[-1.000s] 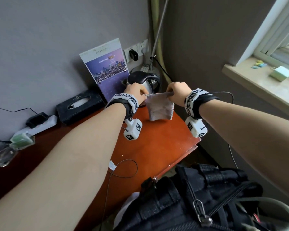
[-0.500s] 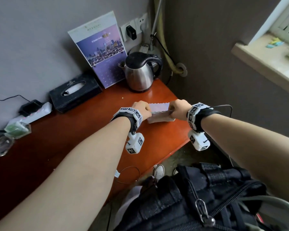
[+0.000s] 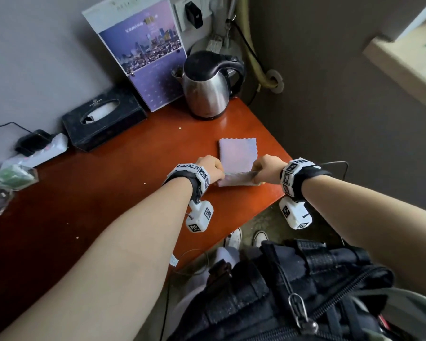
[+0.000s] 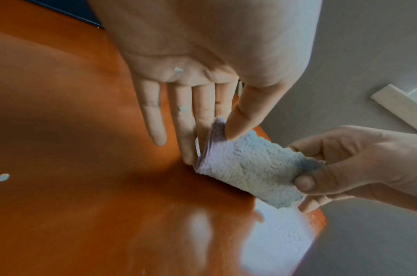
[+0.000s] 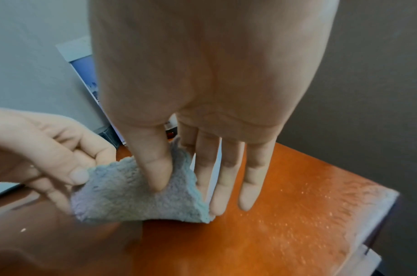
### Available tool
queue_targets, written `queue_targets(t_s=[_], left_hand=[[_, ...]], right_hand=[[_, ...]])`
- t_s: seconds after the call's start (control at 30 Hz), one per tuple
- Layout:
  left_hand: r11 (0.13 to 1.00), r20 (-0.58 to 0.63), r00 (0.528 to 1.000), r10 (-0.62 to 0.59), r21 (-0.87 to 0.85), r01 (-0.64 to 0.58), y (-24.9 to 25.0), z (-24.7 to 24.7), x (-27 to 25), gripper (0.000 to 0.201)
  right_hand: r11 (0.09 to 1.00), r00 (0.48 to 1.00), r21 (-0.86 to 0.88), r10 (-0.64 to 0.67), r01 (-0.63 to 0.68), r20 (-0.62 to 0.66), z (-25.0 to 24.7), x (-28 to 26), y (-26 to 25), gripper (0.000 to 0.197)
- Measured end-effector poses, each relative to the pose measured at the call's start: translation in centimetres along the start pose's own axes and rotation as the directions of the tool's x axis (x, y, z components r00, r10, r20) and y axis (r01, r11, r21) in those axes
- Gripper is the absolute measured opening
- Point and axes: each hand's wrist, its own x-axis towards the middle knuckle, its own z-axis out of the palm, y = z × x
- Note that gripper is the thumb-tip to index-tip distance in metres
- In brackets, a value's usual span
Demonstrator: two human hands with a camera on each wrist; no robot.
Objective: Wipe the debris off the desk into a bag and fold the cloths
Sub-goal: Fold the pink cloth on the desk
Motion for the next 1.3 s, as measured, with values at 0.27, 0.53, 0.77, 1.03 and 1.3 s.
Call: queue_targets(t_s=[0.27, 0.53, 0.77, 1.03, 1.3], left_hand=[[0.998, -0.060, 0.998, -0.009, -0.059, 0.006, -0.1, -0.9, 2.7, 0.016], [0.998, -0.152, 0.987, 0.041, -0.039, -0.047, 0.3, -2.3, 6.3, 0.016], [0.996, -0.174, 0.983, 0.057, -0.051, -0.067, 0.4, -2.4, 9.8, 0.008], [0.995, -0.168, 0.986, 0.006, -0.101, -0.024, 0.3, -1.8, 12.7, 0.018], [0.996, -0.233, 0.972, -0.038, -0.085, 0.019, 0.6, -1.1, 12.9, 0.014]], right_hand=[[0.994, 0.993, 0.110, 0.022, -0.009, -0.114, -0.7, 2.9, 0.4, 0.032], [0.992, 0.969, 0.128, 0.044, -0.013, -0.245, -1.7, 5.9, 0.4, 0.027], [0.980, 0.965, 0.170, 0.136, -0.099, -0.224, -2.1, 8.5, 0.8, 0.032], [0.971, 0.954, 0.200, 0.178, -0.131, -0.241, -2.3, 10.5, 1.6, 0.029], [0.978, 0.957, 0.180, 0.146, -0.103, -0.251, -2.0, 11.2, 1.9, 0.017]])
